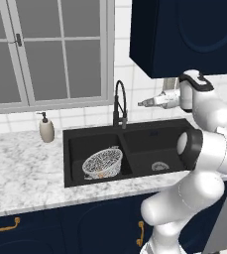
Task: Put the colander in the sink, put the tangerine in the colander, and turn on the sink faucet and pour water over the colander.
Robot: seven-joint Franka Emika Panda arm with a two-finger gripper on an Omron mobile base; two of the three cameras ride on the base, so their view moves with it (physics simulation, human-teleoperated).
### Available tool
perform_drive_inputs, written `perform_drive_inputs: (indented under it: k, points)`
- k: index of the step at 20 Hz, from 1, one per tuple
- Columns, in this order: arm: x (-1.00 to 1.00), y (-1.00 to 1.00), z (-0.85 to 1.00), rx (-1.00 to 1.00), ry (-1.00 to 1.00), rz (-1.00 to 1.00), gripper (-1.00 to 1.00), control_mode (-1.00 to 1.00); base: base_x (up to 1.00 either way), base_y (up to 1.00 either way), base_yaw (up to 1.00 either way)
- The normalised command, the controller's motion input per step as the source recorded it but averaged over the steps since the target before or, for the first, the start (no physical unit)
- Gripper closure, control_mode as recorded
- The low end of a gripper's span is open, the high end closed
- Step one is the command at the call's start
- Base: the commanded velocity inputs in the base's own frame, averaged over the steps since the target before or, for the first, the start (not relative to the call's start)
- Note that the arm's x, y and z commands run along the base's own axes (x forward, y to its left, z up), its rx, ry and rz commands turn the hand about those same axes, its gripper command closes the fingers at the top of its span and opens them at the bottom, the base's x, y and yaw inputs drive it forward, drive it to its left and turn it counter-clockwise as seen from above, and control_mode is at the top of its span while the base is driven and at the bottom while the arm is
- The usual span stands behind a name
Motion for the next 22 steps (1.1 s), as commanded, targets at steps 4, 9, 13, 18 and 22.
perform_drive_inputs:
  k: [4,9,13,18,22]
  points:
    - [0.58,0.00,-0.22,-0.03,0.00,0.00,-1.00,-1.00,0.00,0.00,0.00]
    - [0.66,0.00,-0.24,-0.03,0.00,0.00,-1.00,-1.00,0.00,0.00,0.00]
    - [0.55,0.04,-0.23,-0.05,0.00,0.00,-1.00,-1.00,0.00,0.00,0.00]
    - [0.44,0.51,-0.13,-0.12,0.00,0.00,-1.00,-1.00,0.00,0.00,0.00]
    - [0.66,0.86,-0.09,-0.13,0.00,0.00,-1.00,-1.00,0.00,0.00,0.00]
